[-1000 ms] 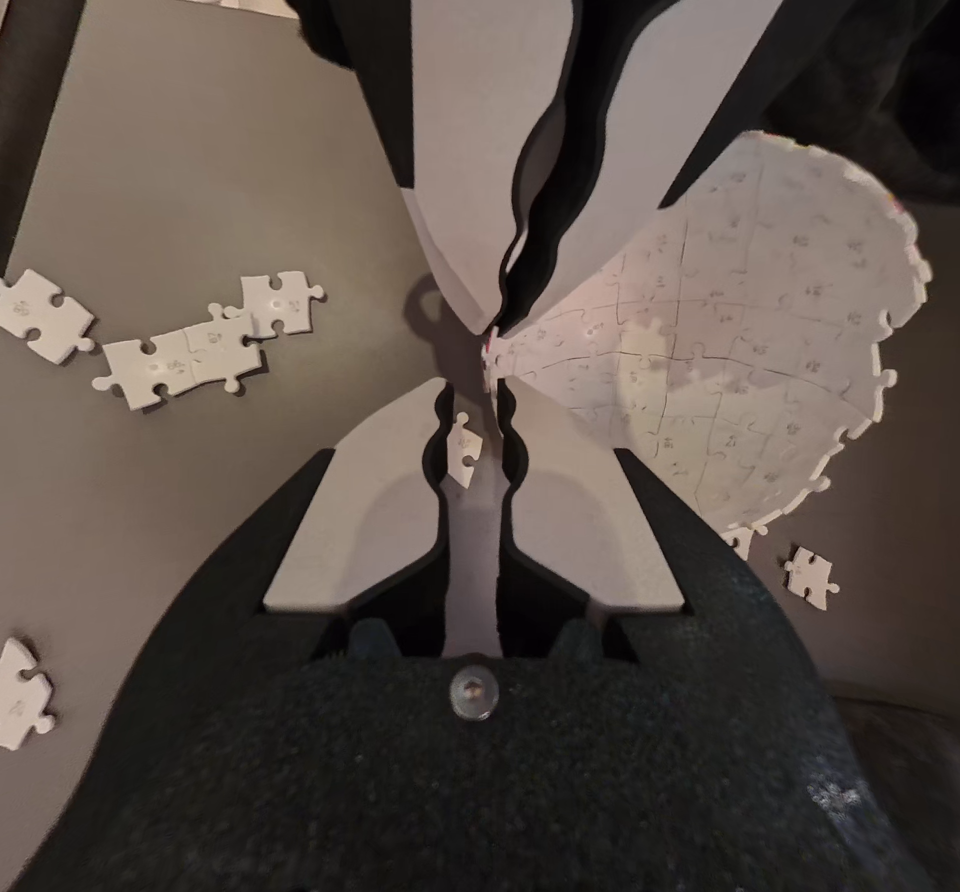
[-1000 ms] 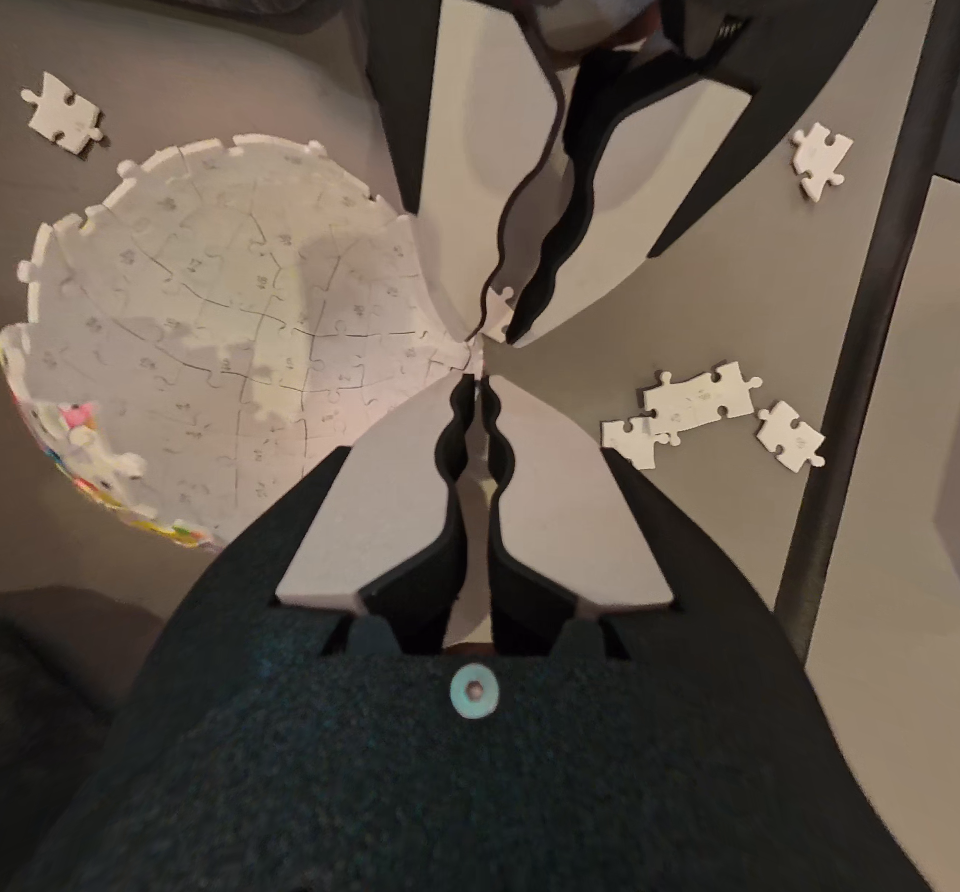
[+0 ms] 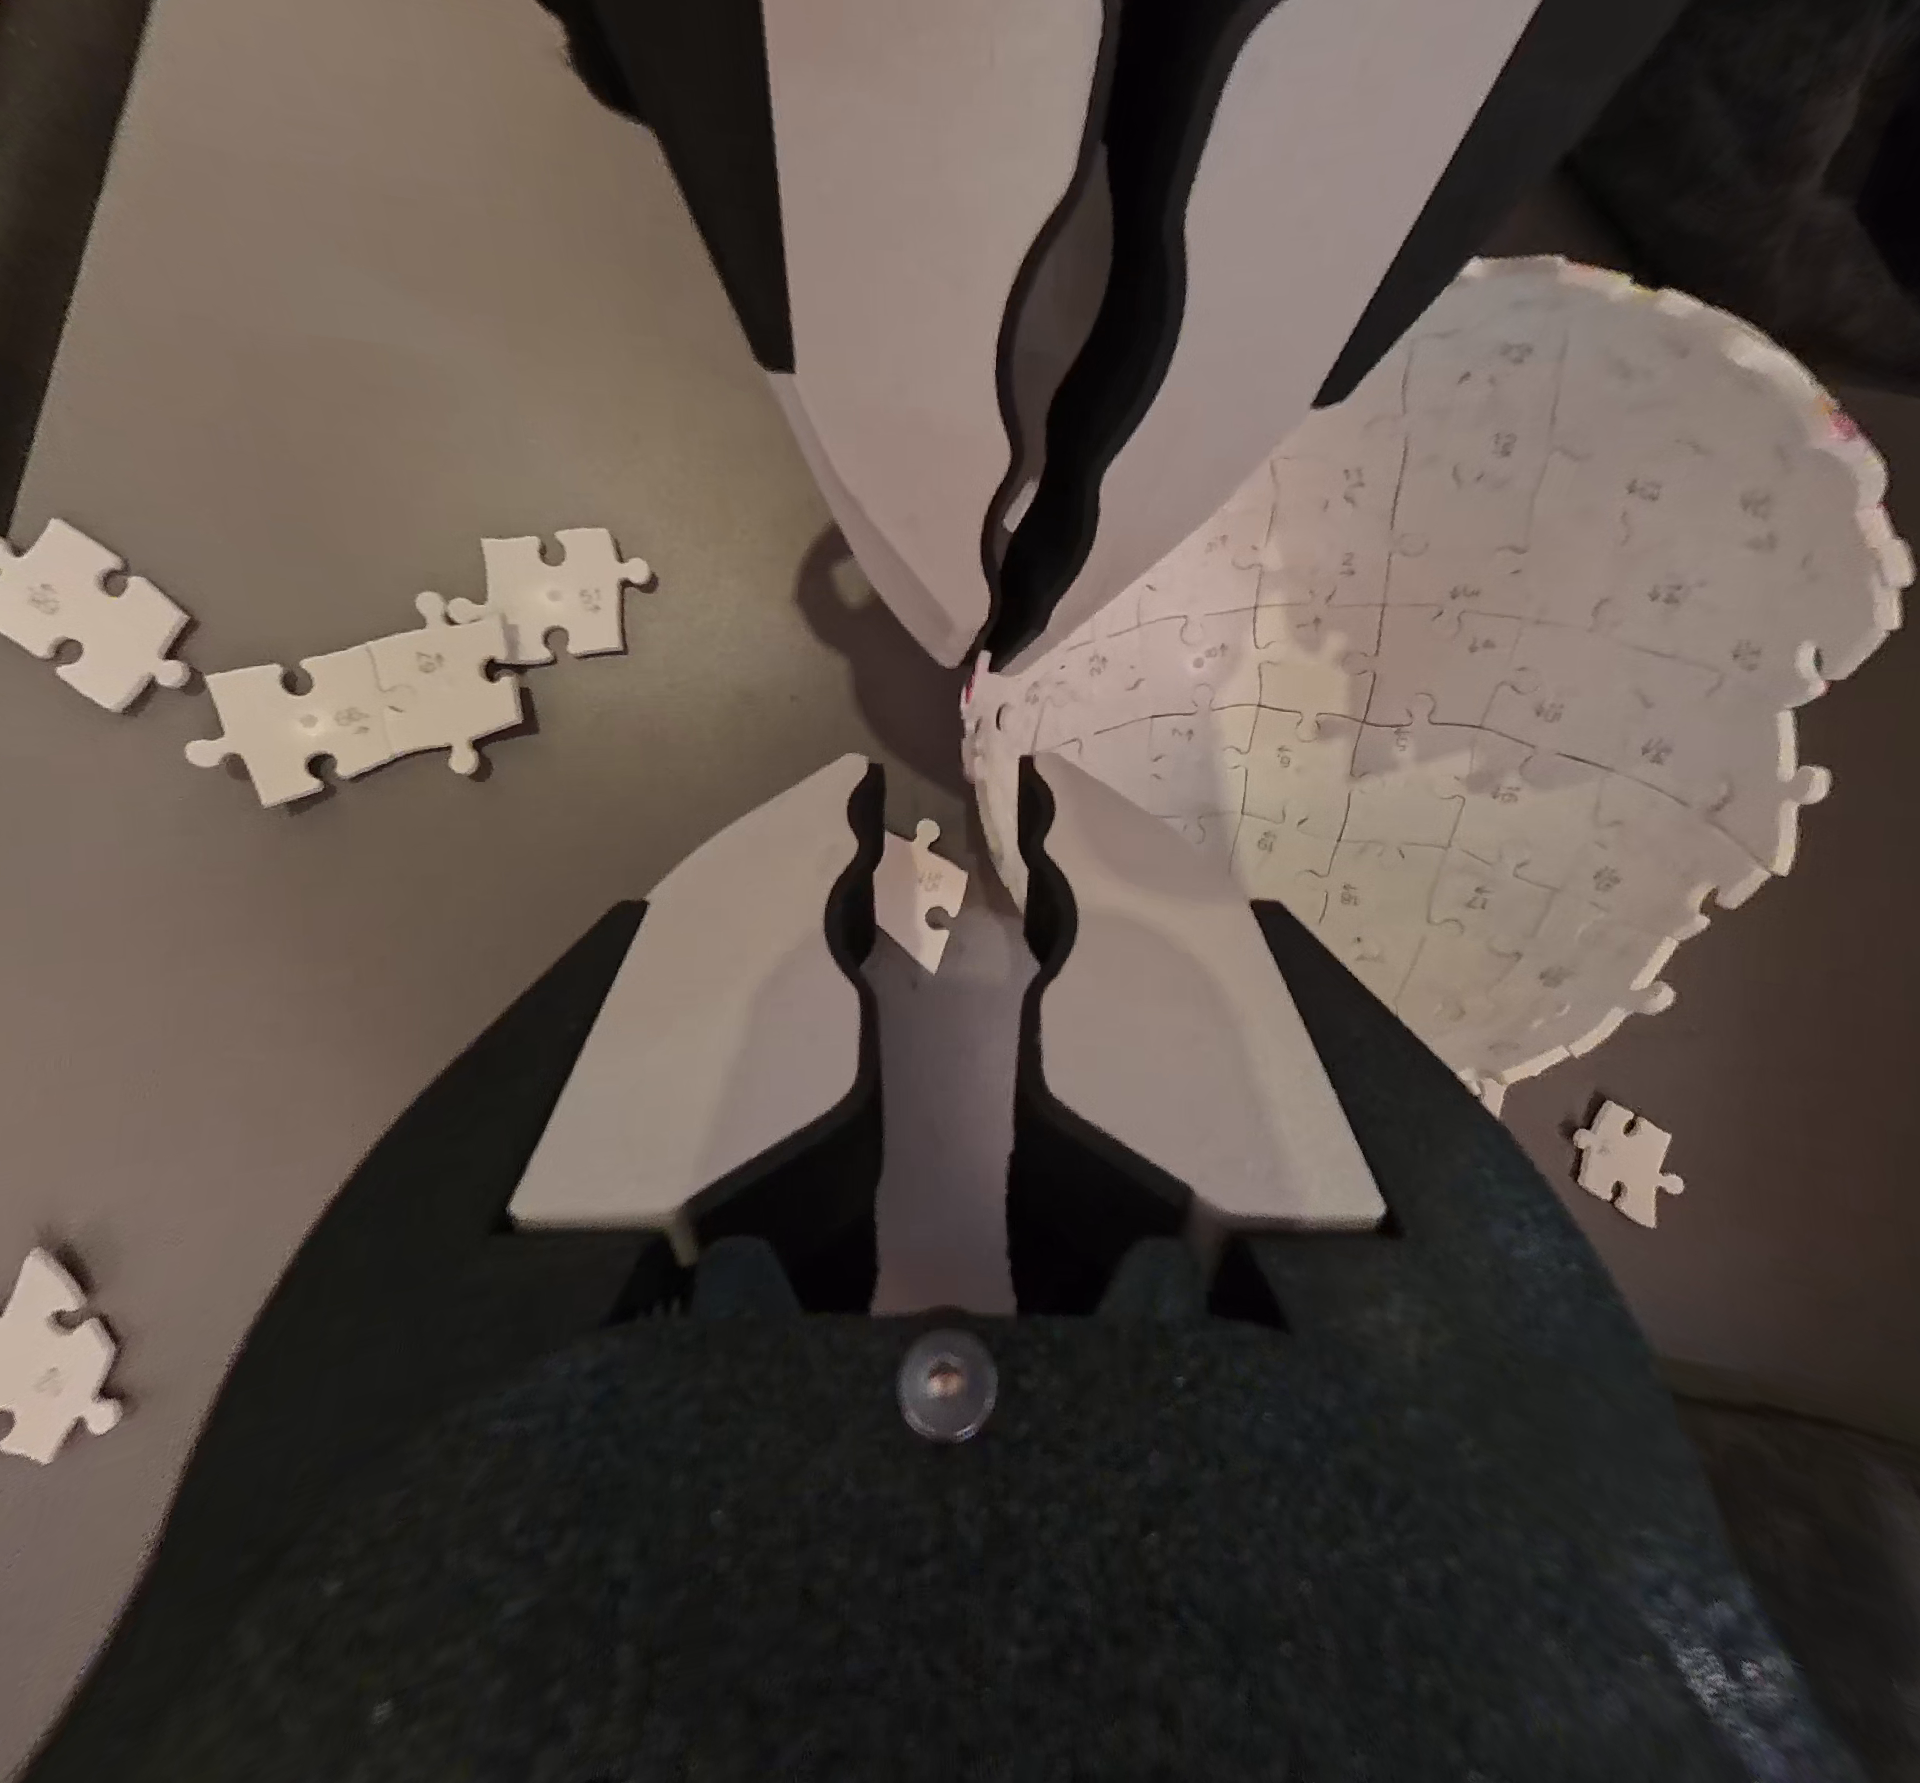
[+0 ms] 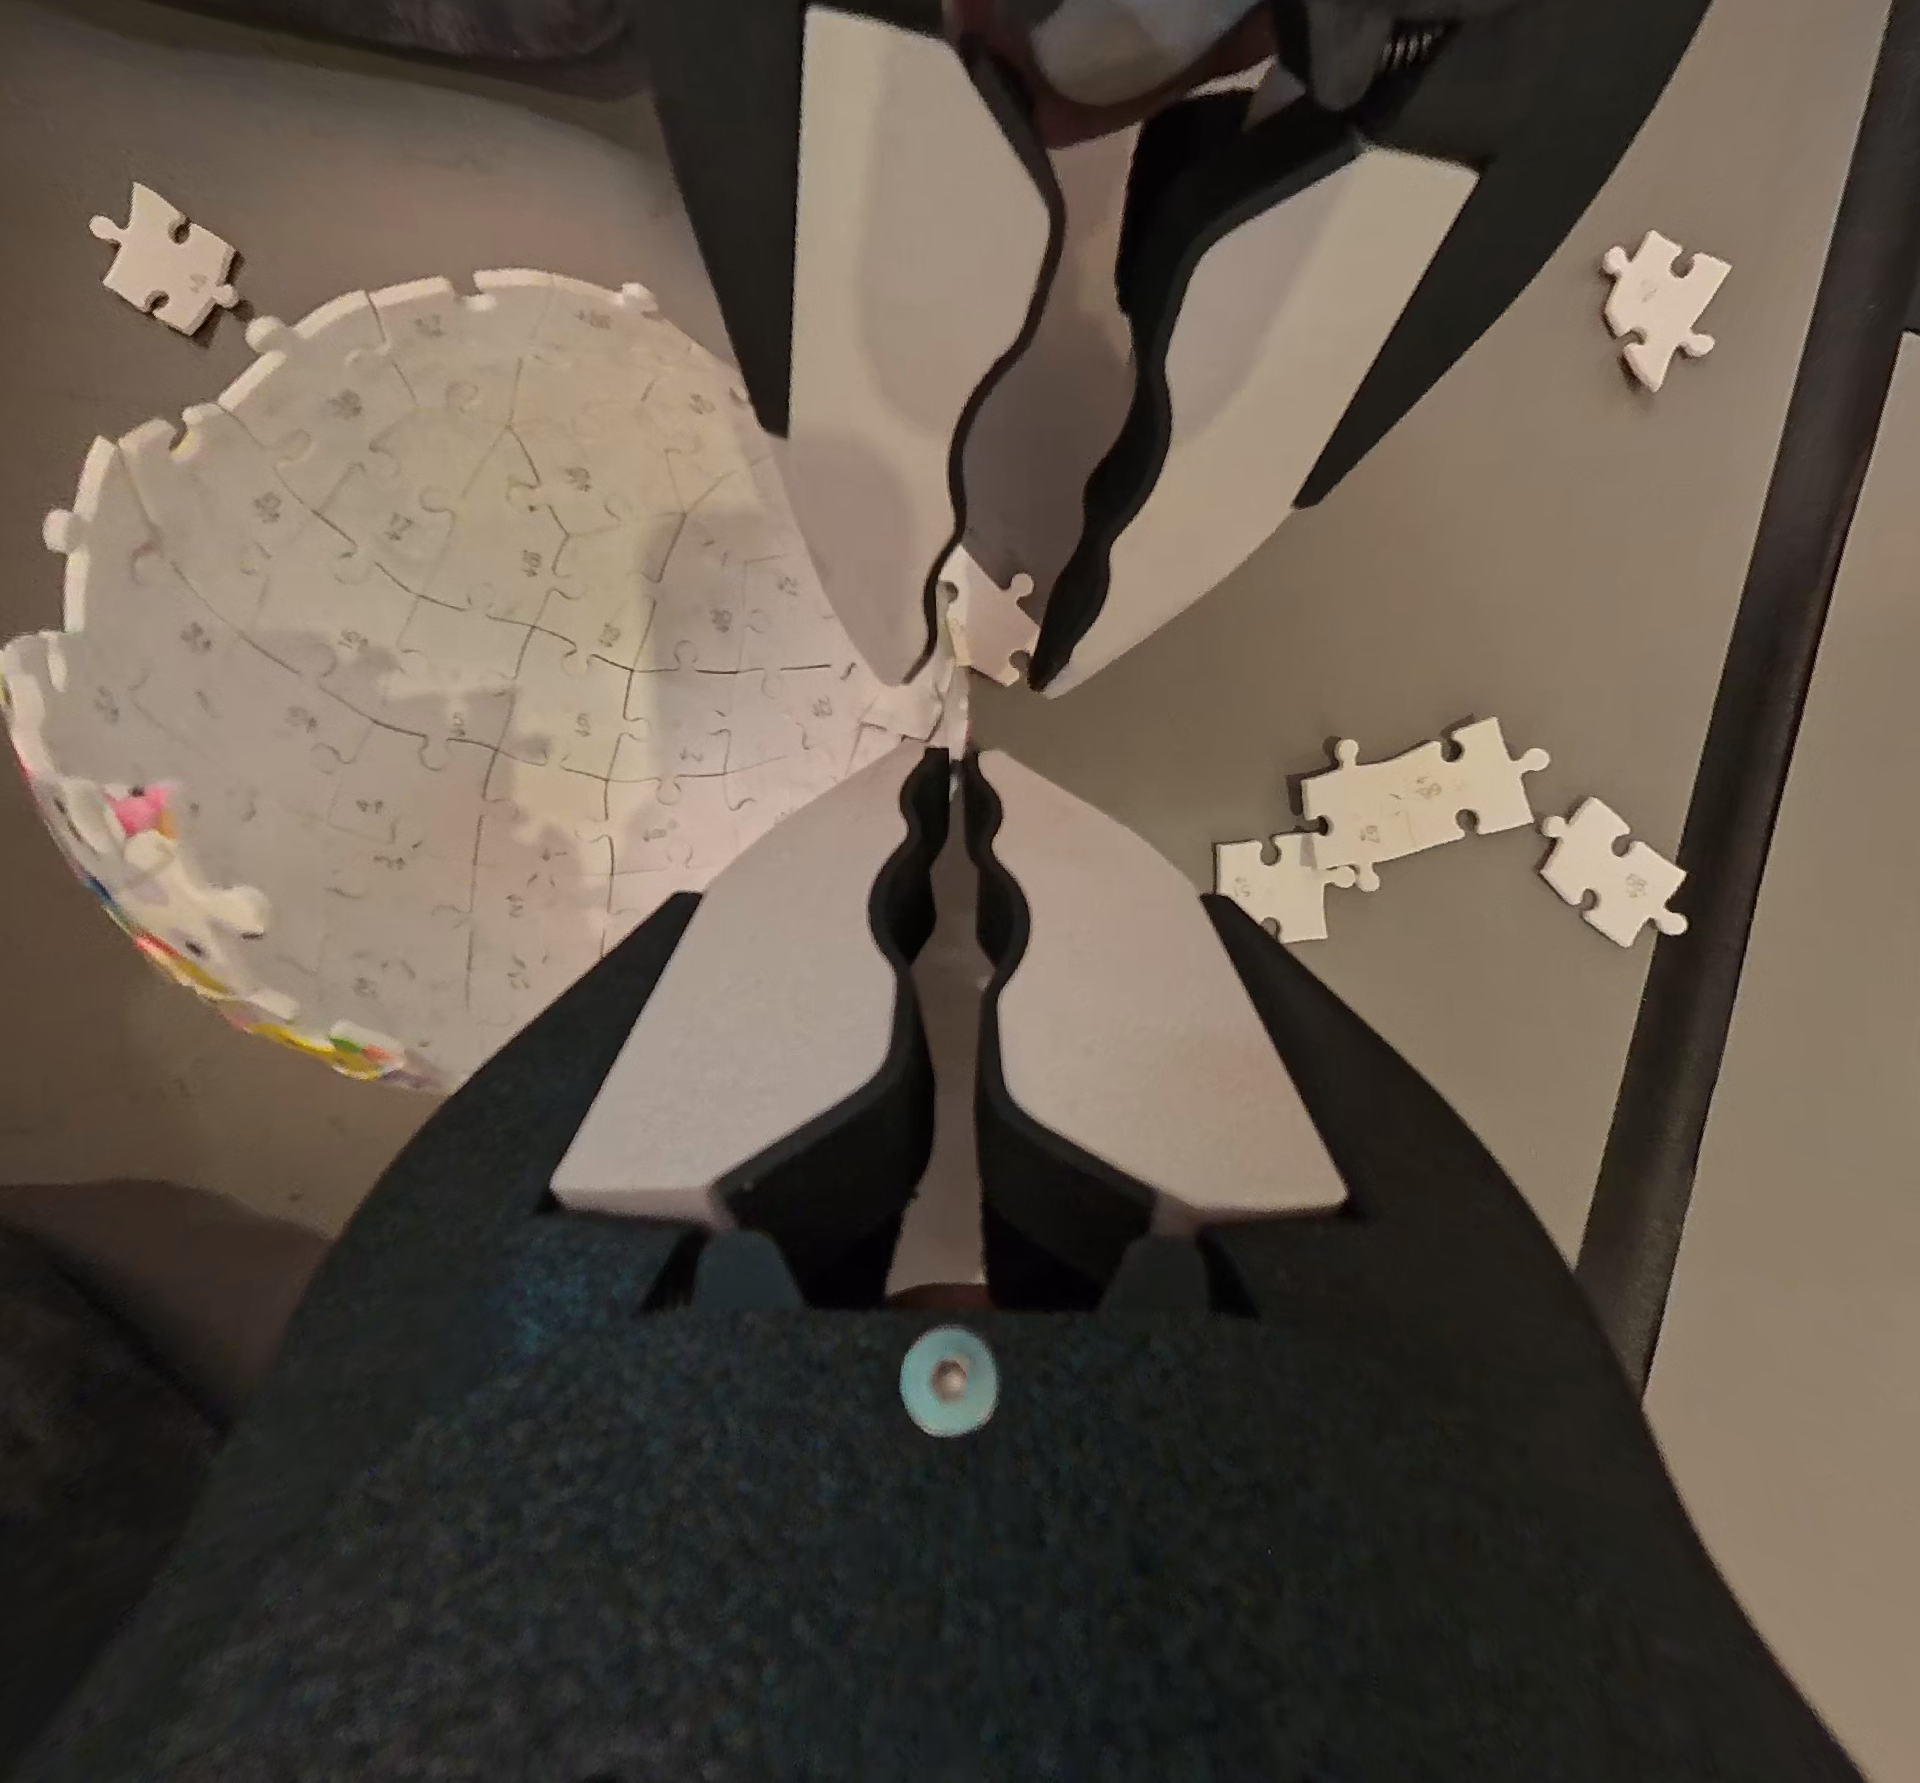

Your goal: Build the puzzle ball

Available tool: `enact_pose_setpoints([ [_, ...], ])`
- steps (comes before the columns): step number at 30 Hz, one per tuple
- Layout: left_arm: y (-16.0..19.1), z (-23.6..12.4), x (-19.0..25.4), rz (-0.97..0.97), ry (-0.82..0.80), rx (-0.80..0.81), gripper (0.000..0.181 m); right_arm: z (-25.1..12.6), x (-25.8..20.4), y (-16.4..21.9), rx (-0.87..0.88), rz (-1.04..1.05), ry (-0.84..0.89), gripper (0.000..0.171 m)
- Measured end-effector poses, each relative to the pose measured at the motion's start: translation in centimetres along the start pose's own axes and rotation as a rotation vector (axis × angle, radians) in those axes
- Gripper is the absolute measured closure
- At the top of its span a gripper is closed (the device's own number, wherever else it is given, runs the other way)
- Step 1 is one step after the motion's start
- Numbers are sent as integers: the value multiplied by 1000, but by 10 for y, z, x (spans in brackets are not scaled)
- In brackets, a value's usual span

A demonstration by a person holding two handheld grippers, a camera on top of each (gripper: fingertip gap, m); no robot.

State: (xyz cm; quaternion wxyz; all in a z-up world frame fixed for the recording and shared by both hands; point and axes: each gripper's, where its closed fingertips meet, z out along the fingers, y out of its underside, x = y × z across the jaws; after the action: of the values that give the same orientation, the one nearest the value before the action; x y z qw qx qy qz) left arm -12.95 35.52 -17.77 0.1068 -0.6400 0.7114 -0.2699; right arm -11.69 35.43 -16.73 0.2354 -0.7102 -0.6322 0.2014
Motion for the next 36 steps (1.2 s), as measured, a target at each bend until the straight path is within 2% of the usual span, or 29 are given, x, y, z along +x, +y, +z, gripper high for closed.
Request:
enact_pose_setpoints([
  [3, -1, 2, 1, 0, 10, 3, 158, 0, 0, 0, -1, 0, 0, 169],
  [7, -1, 5, 7, 10, 30, -9, 172, 1, -1, 1, -6, 2, -2, 169],
  [14, -1, 5, 4, 13, 6, -15, 177, 1, -2, 0, -4, 4, -7, 169],
  [17, -1, 5, 4, 7, 10, -13, 175, 1, -1, 1, -4, 7, -6, 169],
  [20, -1, 1, 2, 3, -6, -14, 155, 2, -1, 0, -5, 6, -7, 169],
  [22, -2, -7, 0, 1, -21, 8, 153, 2, -1, 0, -7, 4, -6, 169],
  [26, -12, -32, -4, -13, -77, 92, 152, 3, -1, 0, -5, 5, -6, 169],
  [31, -20, -62, -16, 9, -304, 206, 180, 4, 0, 1, -12, 45, -19, 169],
  [33, -10, -64, -27, -6, -374, 219, 180, 4, 0, 2, -22, 87, -39, 169],
  [36, 5, -54, -26, -20, -312, 243, 175, 7, -1, 5, -46, 120, -64, 169],
])
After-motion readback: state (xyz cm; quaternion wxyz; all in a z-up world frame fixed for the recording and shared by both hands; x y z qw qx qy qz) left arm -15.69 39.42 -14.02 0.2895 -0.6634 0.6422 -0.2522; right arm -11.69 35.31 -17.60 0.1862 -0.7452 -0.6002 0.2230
